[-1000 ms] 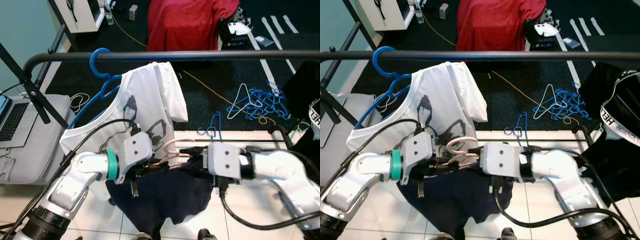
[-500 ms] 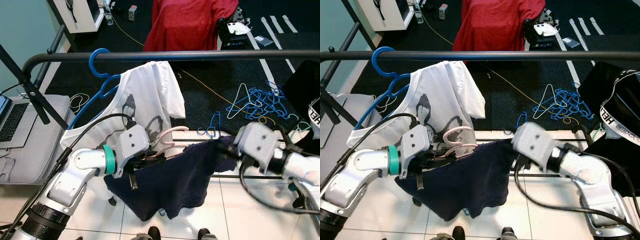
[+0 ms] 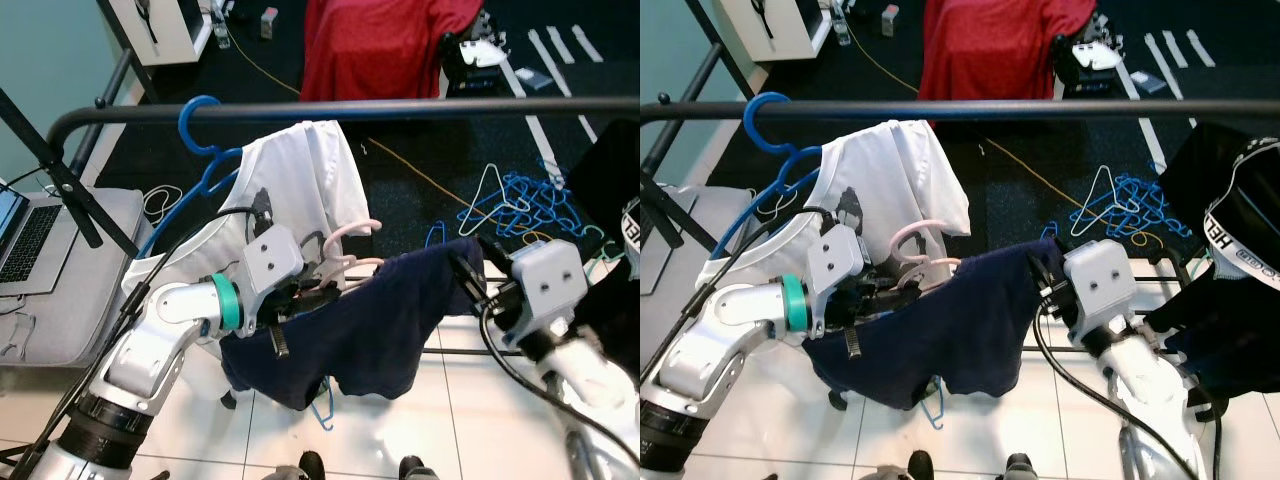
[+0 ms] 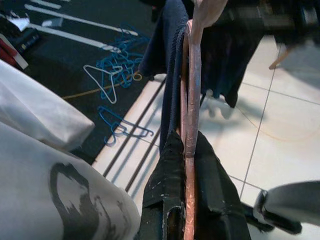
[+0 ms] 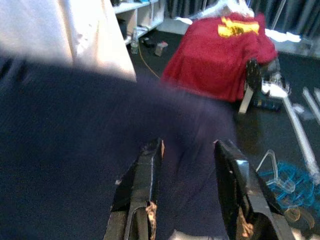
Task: Hang hanger
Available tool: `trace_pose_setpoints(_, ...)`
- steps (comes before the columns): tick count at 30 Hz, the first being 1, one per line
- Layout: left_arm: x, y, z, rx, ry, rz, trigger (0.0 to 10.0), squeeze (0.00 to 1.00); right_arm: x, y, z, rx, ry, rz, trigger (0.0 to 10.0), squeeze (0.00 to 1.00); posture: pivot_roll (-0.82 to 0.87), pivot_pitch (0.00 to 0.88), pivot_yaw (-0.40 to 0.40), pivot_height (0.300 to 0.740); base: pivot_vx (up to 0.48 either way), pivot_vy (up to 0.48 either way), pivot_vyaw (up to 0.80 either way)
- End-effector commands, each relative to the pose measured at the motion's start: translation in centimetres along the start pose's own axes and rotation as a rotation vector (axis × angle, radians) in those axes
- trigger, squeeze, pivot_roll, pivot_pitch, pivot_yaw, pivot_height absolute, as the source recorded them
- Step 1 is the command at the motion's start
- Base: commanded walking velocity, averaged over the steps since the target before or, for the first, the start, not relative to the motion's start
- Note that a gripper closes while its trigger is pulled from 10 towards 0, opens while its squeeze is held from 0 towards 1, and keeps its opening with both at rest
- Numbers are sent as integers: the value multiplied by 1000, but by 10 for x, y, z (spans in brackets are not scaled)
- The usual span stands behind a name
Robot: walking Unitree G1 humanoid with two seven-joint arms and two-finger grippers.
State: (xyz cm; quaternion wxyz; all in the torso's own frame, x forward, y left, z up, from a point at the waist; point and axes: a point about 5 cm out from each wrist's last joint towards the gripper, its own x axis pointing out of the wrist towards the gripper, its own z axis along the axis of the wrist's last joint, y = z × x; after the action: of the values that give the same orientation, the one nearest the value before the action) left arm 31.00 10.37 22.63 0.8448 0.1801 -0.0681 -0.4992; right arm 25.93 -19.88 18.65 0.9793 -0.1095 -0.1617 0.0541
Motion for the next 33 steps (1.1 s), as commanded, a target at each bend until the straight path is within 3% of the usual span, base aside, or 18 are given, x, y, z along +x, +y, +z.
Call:
trace_pose_setpoints(1, -2, 0, 5, 3, -21, 0, 10000, 0, -3, -3, -1, 0, -6, -29, 10000, 0, -248, 250, 211, 740, 0, 0, 0)
trace_pose_setpoints(3, -2, 1, 6, 6, -25, 2, 10000, 0, -6, 0, -2, 42, -9, -58, 10000, 0, -249, 248, 212, 740, 0, 0, 0)
trace_pose_setpoints(7, 0, 0, 7, 9, -33, -5, 10000, 0, -10, 4, -10, 33, 22, -51, 10000, 0, -251, 245, 211, 740, 0, 0, 0)
trace_pose_setpoints(10, -1, -4, 11, 1, -55, -47, 10000, 0, -5, 8, -13, 24, 26, 11, 10000, 0, -254, 237, 207, 740, 0, 0, 0)
trace_pose_setpoints(18, -3, -9, 11, 6, -66, -81, 10000, 0, 3, 9, -15, 31, 25, 36, 10000, 0, -250, 228, 195, 740, 0, 0, 0)
trace_pose_setpoints(27, -4, -14, 9, 2, -68, -122, 10000, 0, 14, -8, -9, -15, -19, -64, 10000, 0, -256, 210, 188, 740, 0, 0, 0)
trace_pose_setpoints(33, 1, -12, 2, 10, -45, -95, 10000, 0, 11, -8, -6, -57, -37, -78, 10000, 0, -269, 200, 186, 740, 0, 0, 0)
